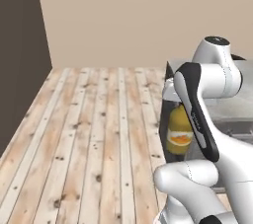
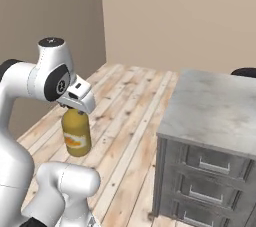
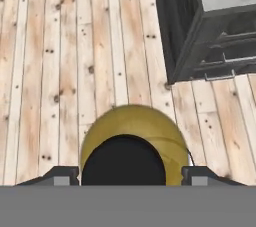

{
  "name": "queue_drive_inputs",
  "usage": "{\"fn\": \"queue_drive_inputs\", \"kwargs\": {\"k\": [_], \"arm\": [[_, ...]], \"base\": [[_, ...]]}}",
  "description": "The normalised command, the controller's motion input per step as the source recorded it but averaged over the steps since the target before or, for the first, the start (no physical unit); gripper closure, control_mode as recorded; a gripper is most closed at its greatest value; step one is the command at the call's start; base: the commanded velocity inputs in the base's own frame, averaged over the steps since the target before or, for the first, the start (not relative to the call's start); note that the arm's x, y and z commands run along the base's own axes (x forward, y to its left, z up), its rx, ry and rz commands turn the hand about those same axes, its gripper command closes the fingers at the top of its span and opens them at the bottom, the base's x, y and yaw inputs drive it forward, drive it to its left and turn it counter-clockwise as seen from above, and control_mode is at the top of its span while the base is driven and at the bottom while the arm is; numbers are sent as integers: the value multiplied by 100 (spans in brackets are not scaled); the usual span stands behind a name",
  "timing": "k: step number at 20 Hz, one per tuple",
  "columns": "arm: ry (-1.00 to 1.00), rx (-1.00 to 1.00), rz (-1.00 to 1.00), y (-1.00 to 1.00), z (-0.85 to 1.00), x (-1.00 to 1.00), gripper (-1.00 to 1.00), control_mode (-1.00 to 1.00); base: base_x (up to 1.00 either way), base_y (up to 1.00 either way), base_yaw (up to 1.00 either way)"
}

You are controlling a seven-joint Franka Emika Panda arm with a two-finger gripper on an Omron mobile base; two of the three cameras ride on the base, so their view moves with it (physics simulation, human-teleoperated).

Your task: There is a wine glass and glass cup on the dining counter. Place the wine bottle next to the wine glass and the juice bottle next to the glass cup.

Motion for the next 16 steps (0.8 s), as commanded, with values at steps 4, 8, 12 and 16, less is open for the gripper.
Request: {"fn": "queue_drive_inputs", "kwargs": {"k": [4,8,12,16], "arm": [[0,0,0,0,0,0,100,100],[0,0,0,0,0,0,100,100],[0,0,0,0,0,0,100,100],[0,0,0,0,0,0,100,100]], "base": [[71,56,-9],[74,54,-10],[78,48,-13],[82,41,-15]]}}
